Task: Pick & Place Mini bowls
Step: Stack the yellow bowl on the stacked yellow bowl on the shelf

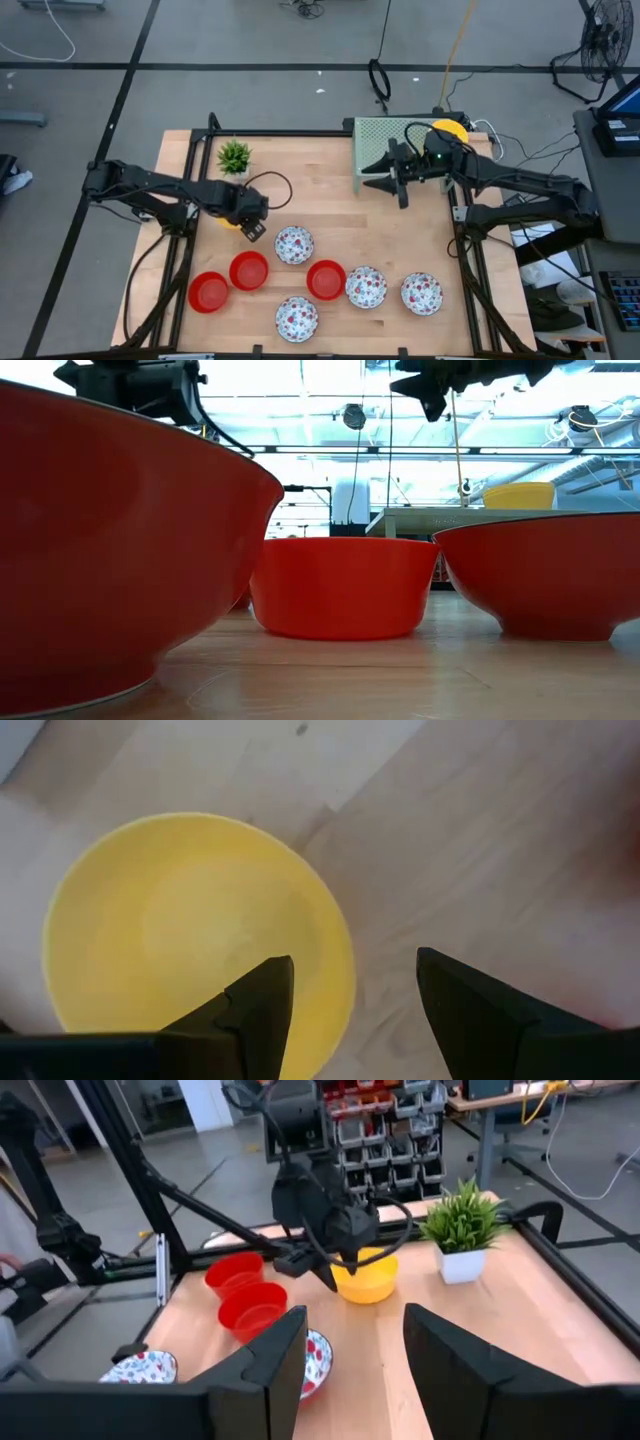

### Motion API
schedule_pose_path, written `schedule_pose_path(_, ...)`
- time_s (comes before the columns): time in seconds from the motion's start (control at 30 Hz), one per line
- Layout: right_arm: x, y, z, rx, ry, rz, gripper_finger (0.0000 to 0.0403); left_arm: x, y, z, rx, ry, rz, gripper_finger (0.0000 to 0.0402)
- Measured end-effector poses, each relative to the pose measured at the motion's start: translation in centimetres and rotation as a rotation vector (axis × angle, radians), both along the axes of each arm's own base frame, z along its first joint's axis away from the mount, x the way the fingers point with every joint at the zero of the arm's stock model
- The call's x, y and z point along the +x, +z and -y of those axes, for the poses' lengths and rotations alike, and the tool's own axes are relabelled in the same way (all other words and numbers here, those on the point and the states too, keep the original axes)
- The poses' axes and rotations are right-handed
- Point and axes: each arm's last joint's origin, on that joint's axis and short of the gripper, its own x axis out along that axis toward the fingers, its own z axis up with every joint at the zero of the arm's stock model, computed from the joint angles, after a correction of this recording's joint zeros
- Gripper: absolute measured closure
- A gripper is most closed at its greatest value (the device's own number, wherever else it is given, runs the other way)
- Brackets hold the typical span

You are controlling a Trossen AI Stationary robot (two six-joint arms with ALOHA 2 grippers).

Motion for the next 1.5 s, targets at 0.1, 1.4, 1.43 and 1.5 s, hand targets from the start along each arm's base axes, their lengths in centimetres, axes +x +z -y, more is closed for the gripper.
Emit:
schedule_pose_path(0.1,0.1,-0.4,0.0,0.033,-0.007,0.018,0.0248,-0.2,-0.4,0.3,0.045,-0.006,-0.004,0.0186)
schedule_pose_path(1.4,0.9,-1.2,-2.6,-0.076,-0.01,-0.051,0.0248,1.9,2.2,1.1,-0.04,-0.257,0.139,0.0395)
schedule_pose_path(1.43,1.0,-1.4,-2.5,-0.078,-0.035,-0.068,0.0248,2.5,3.3,1.2,-0.031,-0.304,0.182,0.0396)
schedule_pose_path(1.5,1.3,-1.9,-2.4,-0.079,-0.056,-0.104,0.0248,3.6,5.6,1.6,-0.009,-0.414,0.273,0.0396)
